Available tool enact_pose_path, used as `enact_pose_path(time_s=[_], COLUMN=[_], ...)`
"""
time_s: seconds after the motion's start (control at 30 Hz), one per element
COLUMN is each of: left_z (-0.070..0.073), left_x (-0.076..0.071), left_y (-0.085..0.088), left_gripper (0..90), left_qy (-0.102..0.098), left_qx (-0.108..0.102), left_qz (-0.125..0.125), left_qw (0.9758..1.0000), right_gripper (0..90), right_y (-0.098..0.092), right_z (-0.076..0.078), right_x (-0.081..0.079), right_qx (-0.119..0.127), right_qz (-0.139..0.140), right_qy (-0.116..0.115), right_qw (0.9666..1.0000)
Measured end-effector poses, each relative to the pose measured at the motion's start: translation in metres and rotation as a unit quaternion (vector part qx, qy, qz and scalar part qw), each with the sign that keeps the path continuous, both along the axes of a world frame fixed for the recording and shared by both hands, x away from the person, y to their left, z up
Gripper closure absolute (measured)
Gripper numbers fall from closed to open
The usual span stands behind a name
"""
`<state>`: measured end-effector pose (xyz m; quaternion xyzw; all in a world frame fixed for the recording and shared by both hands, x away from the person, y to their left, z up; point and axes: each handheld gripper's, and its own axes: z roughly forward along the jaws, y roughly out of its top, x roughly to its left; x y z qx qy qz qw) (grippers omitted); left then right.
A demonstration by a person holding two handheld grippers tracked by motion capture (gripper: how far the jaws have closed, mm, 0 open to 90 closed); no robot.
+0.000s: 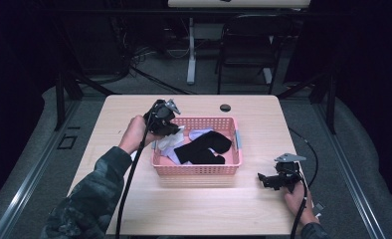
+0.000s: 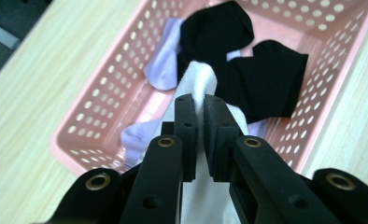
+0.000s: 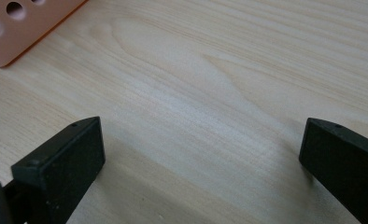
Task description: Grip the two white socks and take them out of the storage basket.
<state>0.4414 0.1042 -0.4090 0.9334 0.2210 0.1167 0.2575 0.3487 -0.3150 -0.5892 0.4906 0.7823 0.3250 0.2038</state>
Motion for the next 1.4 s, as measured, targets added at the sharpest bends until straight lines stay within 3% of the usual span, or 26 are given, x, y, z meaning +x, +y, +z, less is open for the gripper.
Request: enact_pose_path(time_s=[0.33, 0.5, 0.7, 0.93, 1.13, 1.2, 1.3, 1.4], left_z=[0.018, 0.024, 0.021, 0.01, -0.011, -0.019, -0.034, -0.054], left_x=[-0.002, -0.006, -0.01, -0.013, -0.012, -0.011, -0.007, 0.002], left_y=[0.033, 0.057, 0.088, 0.12, 0.143, 0.149, 0.159, 0.168], left_gripper=[84.6, 84.5, 84.4, 84.3, 84.2, 84.1, 84.1, 84.1], left_qy=[-0.019, -0.023, -0.024, -0.017, 0.0, 0.007, 0.017, 0.042], left_qx=[-0.025, -0.043, -0.049, -0.052, -0.054, -0.045, -0.044, -0.03], left_qz=[0.031, 0.054, 0.091, 0.132, 0.165, 0.171, 0.189, 0.212], left_qw=[0.999, 0.9974, 0.9944, 0.9898, 0.9849, 0.9842, 0.9808, 0.9759], right_gripper=[0.0, 0.0, 0.0, 0.0, 0.0, 0.0, 0.0, 0.0], right_y=[0.0, 0.0, 0.0, 0.001, 0.001, 0.001, 0.001, 0.001], right_z=[0.0, 0.0, 0.0, 0.0, 0.0, 0.0, 0.0, 0.0], right_x=[0.0, 0.0, 0.0, 0.0, 0.0, -0.001, -0.001, -0.001], right_qx=[0.0, 0.002, 0.003, 0.004, 0.004, 0.004, 0.005, 0.005], right_qz=[0.0, -0.003, -0.002, -0.003, -0.003, -0.003, -0.003, -0.004], right_qy=[0.0, 0.0, -0.001, -0.001, -0.001, -0.001, 0.0, 0.0], right_qw=[1.0, 1.0, 1.0, 1.0, 1.0, 1.0, 1.0, 1.0])
